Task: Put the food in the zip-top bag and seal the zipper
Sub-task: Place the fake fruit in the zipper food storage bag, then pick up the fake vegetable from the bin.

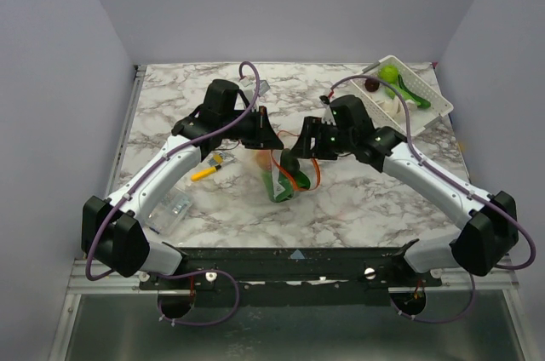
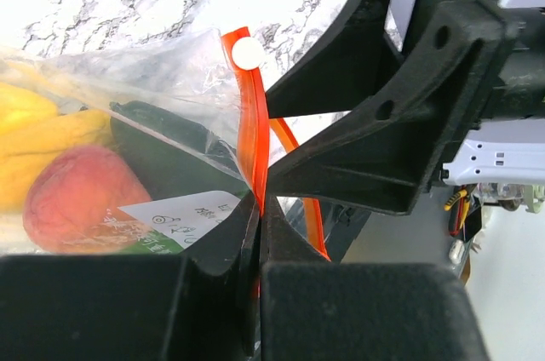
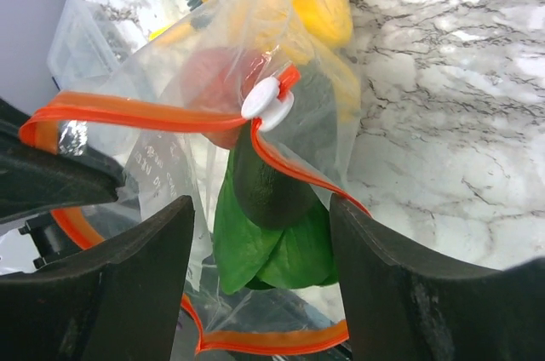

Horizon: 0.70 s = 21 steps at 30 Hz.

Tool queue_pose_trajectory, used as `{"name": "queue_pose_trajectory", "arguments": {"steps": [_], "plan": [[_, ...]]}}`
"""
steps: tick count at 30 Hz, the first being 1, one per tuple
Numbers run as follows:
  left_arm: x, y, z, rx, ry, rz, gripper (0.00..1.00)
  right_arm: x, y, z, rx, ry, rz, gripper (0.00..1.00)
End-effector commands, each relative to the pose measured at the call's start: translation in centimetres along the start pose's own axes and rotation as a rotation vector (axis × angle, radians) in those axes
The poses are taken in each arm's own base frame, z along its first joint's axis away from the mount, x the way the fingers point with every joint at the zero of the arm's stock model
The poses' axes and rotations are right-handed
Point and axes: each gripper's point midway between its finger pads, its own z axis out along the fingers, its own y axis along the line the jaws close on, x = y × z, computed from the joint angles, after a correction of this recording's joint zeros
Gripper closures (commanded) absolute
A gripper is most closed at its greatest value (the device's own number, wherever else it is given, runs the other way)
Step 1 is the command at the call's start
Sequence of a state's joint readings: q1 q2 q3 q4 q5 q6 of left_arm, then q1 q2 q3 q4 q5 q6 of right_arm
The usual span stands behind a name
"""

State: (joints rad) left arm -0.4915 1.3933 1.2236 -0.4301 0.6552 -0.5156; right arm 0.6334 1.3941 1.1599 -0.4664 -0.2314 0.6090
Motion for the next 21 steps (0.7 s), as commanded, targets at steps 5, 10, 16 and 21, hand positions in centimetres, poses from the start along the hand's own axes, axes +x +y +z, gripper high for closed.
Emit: {"name": "queue_pose_trajectory", "arguments": {"steps": [5, 10, 16, 21], "plan": [[-1.2, -1.3, -0.8, 0.015, -0.045, 0.049, 1.00, -3.2, -0.2, -4.7, 0.099, -0.170, -0.044, 0.40], [-1.1, -1.2, -0.7, 0.015, -0.040, 0.045, 1.00, -6.8, -1.0, -7.3, 0.206, -0.329, -0.013, 0.44], [-1.2, -1.2, -0.7, 0.015, -0.040, 0.046, 1.00, -10.8, -8.7, -9.9, 0.512, -0.458, 0.162, 0.38], [-1.2, -1.2, -0.7, 0.016, -0.043, 0.050, 1.00, -14.2, -17.0, -11.7, 0.613, -0.550, 0.329, 0.37]]}}
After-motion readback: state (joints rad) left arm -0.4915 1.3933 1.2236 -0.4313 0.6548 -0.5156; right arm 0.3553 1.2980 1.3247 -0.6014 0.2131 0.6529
